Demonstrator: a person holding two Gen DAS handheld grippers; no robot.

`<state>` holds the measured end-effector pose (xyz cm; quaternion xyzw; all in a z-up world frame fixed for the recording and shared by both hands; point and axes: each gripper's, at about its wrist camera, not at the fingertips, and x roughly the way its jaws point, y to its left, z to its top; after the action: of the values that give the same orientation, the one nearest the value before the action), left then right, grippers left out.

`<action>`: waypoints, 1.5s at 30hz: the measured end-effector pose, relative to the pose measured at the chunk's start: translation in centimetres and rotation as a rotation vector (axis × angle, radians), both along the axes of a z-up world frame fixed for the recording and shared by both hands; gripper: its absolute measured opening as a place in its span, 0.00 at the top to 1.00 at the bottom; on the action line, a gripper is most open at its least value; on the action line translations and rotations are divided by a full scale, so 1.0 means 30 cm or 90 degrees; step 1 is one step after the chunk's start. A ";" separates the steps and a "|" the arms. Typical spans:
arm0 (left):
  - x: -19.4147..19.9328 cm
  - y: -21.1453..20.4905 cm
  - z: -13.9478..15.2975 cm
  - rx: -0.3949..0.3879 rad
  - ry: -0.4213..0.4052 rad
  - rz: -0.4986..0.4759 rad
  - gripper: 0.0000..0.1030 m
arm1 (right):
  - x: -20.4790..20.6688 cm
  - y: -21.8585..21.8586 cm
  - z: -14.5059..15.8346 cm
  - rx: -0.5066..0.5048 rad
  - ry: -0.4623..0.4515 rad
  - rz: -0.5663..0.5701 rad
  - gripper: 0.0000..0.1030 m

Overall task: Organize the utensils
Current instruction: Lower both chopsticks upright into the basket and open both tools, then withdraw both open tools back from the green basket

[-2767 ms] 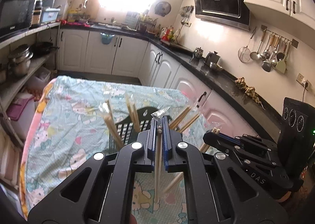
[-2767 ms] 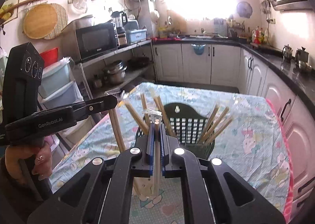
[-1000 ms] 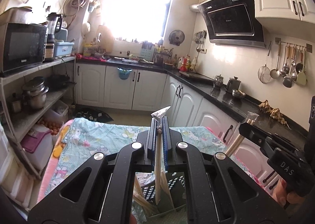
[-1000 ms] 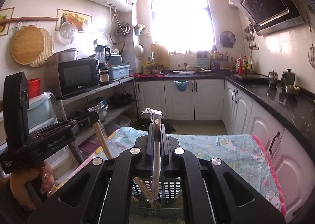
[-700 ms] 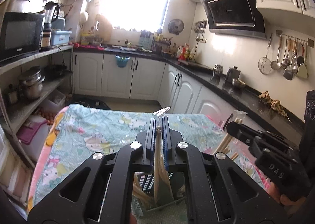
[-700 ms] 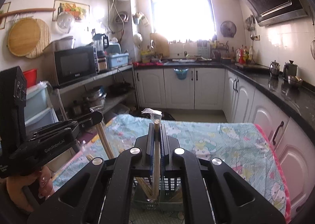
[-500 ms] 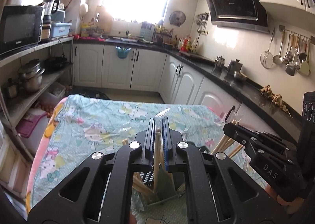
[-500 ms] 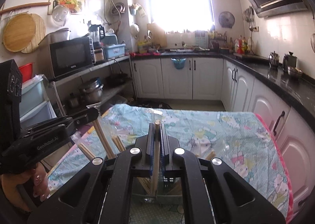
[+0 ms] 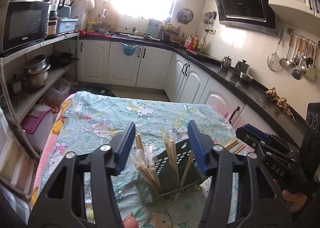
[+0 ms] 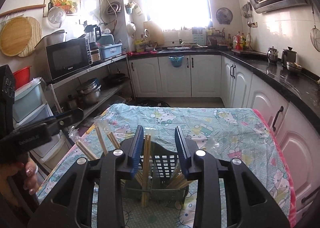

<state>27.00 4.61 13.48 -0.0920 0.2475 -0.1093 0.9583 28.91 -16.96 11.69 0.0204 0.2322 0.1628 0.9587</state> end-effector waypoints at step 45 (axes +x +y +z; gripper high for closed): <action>-0.476 -0.006 -0.327 0.054 0.099 0.056 0.10 | -0.496 0.003 -0.310 -0.093 0.088 0.022 0.09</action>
<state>12.71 4.44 3.66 -0.0705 0.3210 -0.0489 0.9432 14.03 -16.87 2.40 -0.0425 0.3091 0.1605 0.9364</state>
